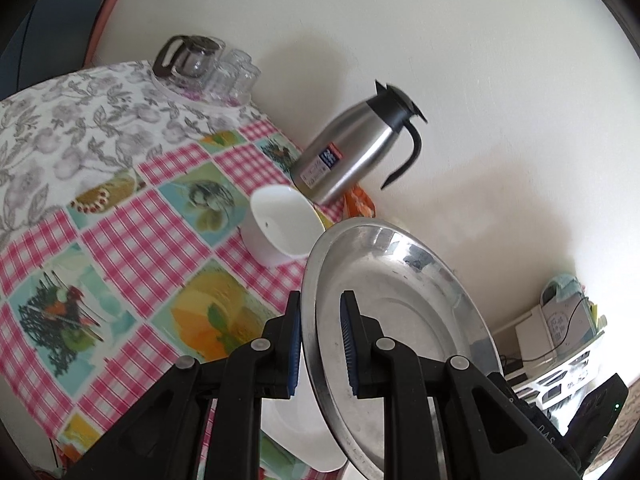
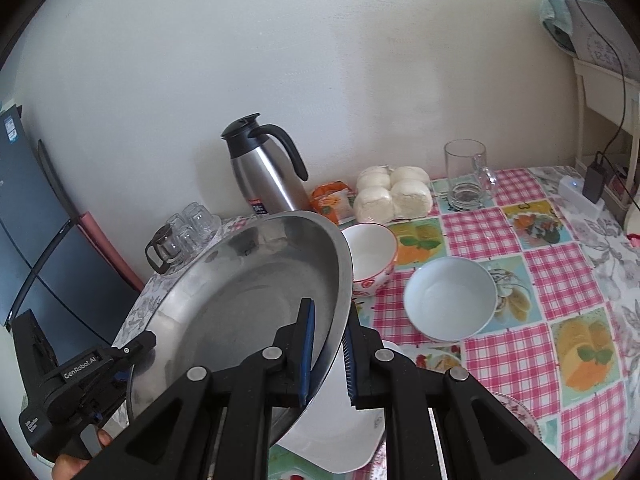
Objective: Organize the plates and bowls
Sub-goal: 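Lift the steel plate with the left tool and tilt it upward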
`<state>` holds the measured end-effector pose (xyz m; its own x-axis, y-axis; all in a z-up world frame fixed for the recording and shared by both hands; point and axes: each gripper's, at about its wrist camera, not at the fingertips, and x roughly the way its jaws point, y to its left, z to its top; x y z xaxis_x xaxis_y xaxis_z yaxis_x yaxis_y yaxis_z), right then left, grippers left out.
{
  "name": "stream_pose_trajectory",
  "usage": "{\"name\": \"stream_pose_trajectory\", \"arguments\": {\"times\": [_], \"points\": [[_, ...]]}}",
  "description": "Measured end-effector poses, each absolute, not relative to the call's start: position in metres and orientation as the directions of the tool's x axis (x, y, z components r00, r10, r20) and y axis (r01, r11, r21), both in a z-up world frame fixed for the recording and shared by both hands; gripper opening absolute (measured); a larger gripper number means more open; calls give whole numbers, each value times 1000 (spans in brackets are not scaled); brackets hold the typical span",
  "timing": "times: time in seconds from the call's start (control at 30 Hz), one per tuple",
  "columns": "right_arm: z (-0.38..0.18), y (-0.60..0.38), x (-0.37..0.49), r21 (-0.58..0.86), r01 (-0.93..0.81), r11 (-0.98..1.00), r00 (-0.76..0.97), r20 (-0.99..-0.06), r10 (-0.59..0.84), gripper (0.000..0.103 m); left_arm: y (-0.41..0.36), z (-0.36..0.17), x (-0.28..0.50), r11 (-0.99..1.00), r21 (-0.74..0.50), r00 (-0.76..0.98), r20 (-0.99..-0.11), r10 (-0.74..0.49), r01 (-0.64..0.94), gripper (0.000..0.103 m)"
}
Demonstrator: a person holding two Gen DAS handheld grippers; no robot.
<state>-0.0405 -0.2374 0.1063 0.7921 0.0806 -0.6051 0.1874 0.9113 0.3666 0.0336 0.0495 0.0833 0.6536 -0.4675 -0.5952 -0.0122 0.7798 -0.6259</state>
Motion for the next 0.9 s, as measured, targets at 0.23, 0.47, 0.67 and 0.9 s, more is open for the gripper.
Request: {"name": "stream_pose_trajectory", "arguments": {"times": [0.23,0.47,0.67,0.9], "points": [[90,-264,-45,393,240,887,770,-634,73,14,26,68,35,800,-601,610,-636,-472,-8,19],[61,-278,-42,406,301,863,708,-701,83,14,16,46,42,823,-566,556,-700,-447,-51,19],[43,-275,-35,390,314,866,663,-743,94,14,20,34,47,832,-547,522,-740,-424,-99,19],[27,-264,-27,360,312,879,615,-782,102,14,27,26,49,841,-520,496,-775,-390,-150,19]]}}
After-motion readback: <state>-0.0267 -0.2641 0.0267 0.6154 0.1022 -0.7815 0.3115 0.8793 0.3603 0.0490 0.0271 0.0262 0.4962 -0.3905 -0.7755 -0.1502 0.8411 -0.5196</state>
